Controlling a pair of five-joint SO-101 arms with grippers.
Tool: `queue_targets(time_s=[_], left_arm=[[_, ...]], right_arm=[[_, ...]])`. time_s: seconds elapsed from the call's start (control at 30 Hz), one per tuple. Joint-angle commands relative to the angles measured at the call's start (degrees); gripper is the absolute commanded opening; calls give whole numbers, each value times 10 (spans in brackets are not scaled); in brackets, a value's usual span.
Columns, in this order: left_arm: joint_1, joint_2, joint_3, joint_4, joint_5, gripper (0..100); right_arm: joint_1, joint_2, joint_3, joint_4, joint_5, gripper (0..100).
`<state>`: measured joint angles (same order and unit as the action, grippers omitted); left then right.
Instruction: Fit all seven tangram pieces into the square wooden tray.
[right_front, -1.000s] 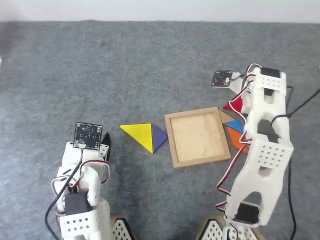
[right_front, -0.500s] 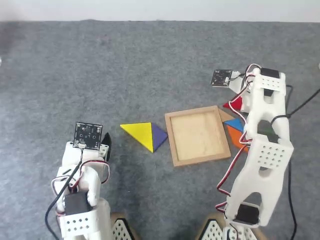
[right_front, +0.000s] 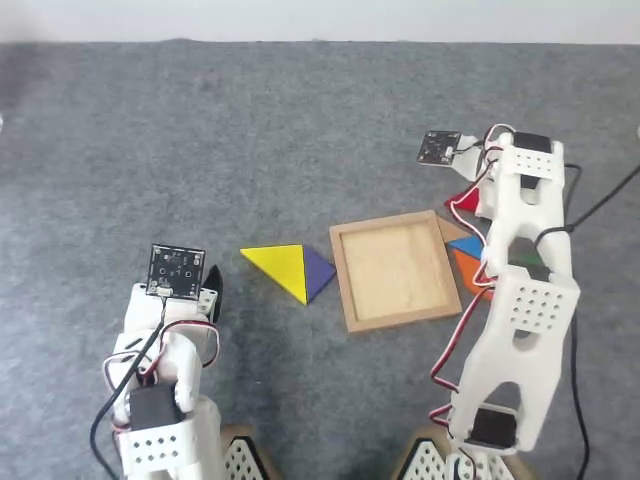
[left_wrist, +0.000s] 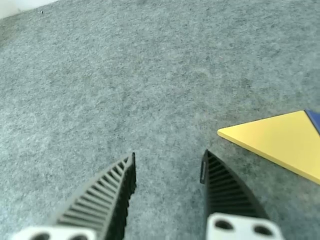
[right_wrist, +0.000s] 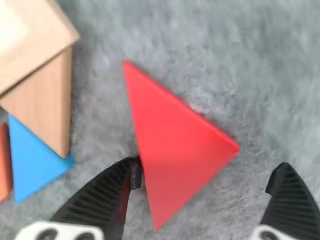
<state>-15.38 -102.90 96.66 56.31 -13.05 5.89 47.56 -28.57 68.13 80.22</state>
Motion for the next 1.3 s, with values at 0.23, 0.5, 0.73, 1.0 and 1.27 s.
queue_targets(time_s=[0.23,0.5,0.73,1.0,1.27], left_arm=[[1,0,-1,3,-3,208],[1,0,-1,3,-3,208],[1,0,-1,3,-3,208],[1,0,-1,3,-3,208],[2,0,-1,3,-3,208]], right_arm=[[-39,67,-52,-37,12,383],[-42,80,-51,-15,14,262],[-40,75,-55,40,32,224],[-38,31,-51,87,31,223],[-27,-28,-57,76,28,325]])
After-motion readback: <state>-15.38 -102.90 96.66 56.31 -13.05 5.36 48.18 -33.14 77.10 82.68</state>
